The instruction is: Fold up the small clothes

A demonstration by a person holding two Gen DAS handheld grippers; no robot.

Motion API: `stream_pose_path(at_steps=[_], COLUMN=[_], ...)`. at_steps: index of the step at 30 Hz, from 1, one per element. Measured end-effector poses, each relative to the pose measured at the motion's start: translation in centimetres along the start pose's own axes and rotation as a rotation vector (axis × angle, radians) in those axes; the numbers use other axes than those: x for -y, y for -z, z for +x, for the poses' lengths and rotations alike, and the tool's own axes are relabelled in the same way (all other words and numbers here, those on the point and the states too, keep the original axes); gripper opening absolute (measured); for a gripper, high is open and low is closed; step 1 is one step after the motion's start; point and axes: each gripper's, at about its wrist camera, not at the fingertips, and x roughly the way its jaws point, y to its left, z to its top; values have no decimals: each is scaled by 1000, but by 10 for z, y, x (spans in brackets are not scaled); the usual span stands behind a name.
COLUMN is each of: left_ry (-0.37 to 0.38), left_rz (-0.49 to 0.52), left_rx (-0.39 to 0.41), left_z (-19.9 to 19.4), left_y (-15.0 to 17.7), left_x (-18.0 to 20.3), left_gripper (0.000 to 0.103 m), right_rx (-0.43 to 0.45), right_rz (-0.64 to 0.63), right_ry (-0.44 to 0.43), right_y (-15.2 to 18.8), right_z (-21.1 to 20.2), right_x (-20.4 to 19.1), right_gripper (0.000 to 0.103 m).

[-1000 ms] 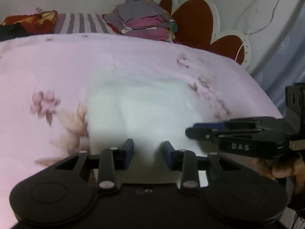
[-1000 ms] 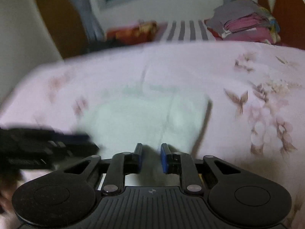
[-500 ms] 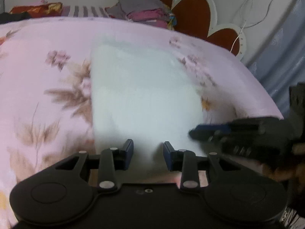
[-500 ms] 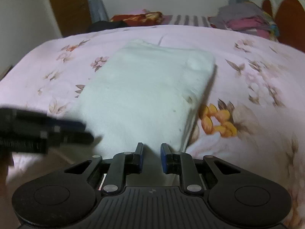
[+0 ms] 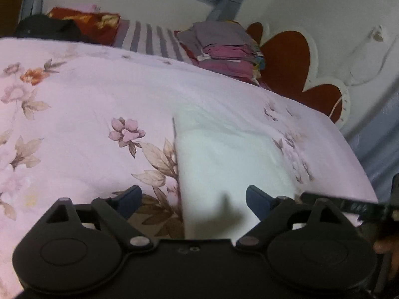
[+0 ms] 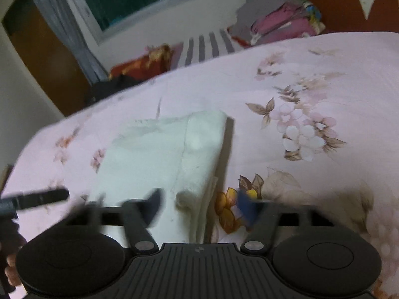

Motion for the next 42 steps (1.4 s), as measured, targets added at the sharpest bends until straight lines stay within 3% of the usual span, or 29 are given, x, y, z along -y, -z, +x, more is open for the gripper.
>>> stream_pose_path(at_steps=[3, 4, 6, 8, 11, 15, 20, 23, 24, 27, 30, 32, 34, 37, 42], left_ry=[15, 10, -71, -66, -48, 43, 178, 189, 181, 115, 44, -11, -57, -101, -67], left_rz=[-15, -6, 36, 41, 58, -35, -230, -267, -258, -165, -77, 23, 105, 239, 290], left_rx=[-28, -54, -147, -129, -109, -118, -157, -155, -158, -178, -180, -165, -146, -108, -69], left_z=[12, 20, 39, 39, 33, 38, 55, 64, 66, 71, 73, 72, 66, 53, 25], left_y=[1, 3, 8, 10, 9, 6, 8, 4, 3, -3, -5, -5, -7, -6, -6], left_x=[0, 1, 3, 5, 10, -2, -21, -25, -24, -6, 14, 31, 48, 69, 64], left_gripper=[88, 88, 82, 82, 85, 84, 78, 72, 69, 62, 52, 44, 29, 27, 27], right_rx=[-76, -85, -71, -92, -44, -83, -131, -173, -189, -226, -225, -206, -185, -119, -62], right_rz=[3, -4, 29, 152, 151, 252, 323, 232, 187, 108, 96, 79, 54, -35, -68], right_ry=[-25, -38, 18, -58, -93, -216, -324, -321, -306, -249, -222, -197, -158, -76, -45], right_y=[3, 5, 8, 9, 7, 1, -3, -12, -15, -22, -23, -21, -19, -12, -5], right_z=[20, 24, 32, 33, 17, 29, 49, 55, 57, 64, 71, 70, 66, 46, 25], right_x=[0, -1, 13, 33, 37, 60, 82, 67, 59, 38, 26, 17, 5, -20, -58], right_gripper=[51, 44, 41, 41, 41, 78, 80, 80, 80, 53, 51, 41, 32, 29, 29])
